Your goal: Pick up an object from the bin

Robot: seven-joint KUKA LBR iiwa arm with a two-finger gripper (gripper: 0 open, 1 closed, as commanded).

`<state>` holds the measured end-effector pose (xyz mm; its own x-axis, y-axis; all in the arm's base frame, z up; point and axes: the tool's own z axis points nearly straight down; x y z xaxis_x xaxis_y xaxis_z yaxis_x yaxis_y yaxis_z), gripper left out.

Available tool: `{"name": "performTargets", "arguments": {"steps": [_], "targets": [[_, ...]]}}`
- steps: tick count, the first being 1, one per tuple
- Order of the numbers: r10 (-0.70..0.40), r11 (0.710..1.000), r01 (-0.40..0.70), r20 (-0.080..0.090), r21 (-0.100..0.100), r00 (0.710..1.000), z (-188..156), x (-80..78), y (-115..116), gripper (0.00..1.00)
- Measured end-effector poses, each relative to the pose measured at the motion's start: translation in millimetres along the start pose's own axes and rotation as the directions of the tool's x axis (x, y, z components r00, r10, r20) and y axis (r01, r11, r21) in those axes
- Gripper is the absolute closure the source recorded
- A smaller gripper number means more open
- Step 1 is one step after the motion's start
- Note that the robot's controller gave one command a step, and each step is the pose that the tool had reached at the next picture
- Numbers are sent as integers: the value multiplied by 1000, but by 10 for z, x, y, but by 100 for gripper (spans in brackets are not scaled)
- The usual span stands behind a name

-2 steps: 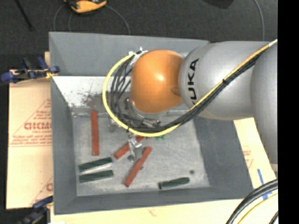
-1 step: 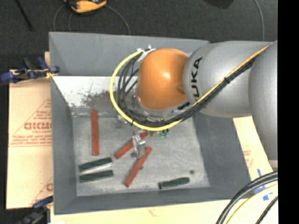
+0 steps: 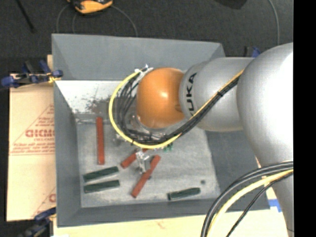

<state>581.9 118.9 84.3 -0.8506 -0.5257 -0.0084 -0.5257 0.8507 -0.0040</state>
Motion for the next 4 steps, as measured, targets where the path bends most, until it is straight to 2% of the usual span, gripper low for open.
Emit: {"name": "performTargets", "arguments": {"steps": [1,3,4], "targets": [[19,1000,-19,7,-1,1000,247,-25,-5,100],[24,1000,-24,5,-2,1000,164,-10,-2,100],[26,1000,-26,-6,-4,1000,-11,13,1,100]]}}
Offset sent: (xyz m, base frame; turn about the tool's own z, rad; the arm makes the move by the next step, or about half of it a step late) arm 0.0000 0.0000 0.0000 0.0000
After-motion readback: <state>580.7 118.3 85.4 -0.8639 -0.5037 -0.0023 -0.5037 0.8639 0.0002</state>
